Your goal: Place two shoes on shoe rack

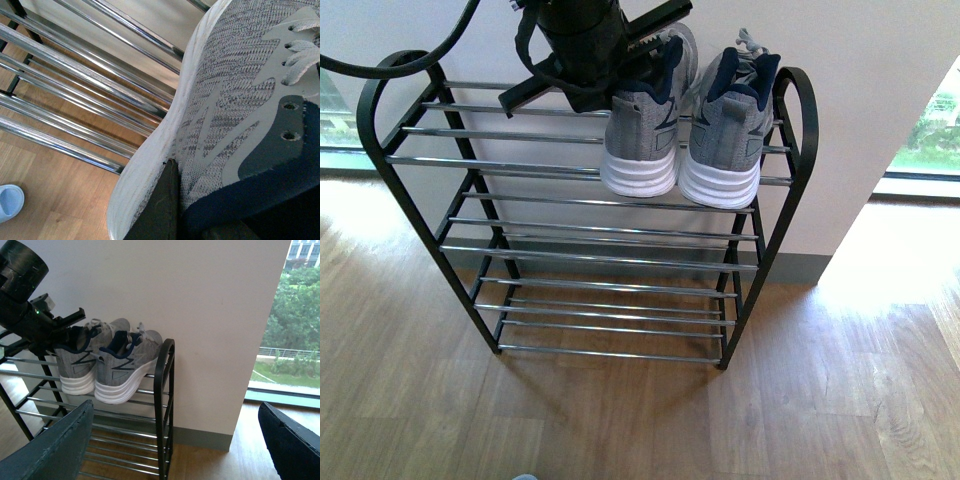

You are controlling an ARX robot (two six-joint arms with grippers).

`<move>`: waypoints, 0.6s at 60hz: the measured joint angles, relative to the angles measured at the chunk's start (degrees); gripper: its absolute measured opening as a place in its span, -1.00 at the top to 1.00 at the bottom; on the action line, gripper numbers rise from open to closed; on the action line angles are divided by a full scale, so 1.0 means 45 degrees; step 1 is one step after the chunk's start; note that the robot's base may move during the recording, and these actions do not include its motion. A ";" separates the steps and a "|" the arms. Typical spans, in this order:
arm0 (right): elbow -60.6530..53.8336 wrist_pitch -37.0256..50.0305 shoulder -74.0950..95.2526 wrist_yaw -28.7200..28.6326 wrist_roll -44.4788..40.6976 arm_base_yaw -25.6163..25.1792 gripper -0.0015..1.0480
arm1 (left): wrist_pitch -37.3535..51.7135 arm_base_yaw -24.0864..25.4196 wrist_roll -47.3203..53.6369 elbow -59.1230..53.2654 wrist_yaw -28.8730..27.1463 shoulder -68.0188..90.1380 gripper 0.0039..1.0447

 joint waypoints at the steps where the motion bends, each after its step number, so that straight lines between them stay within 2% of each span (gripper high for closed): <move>1: 0.0000 0.0000 0.0000 -0.0005 0.0000 0.0000 -0.82 | -0.0024 0.0000 -0.0005 0.0039 0.0000 0.0029 0.97; 12: 0.0000 0.0000 0.0000 0.0000 0.0000 0.0000 -0.82 | -0.0389 0.0000 -0.0005 0.0282 -0.0175 0.0214 0.95; 29: 0.0000 0.0000 0.0000 0.0000 0.0000 0.0000 -0.82 | 0.0121 -0.0073 -0.0019 -0.0160 -0.0510 -0.0146 0.03; 36: 0.0000 0.0000 0.0000 -0.0005 0.0000 0.0000 -0.82 | 0.0466 -0.0063 -0.0024 -0.0908 -0.0772 -0.0981 -0.52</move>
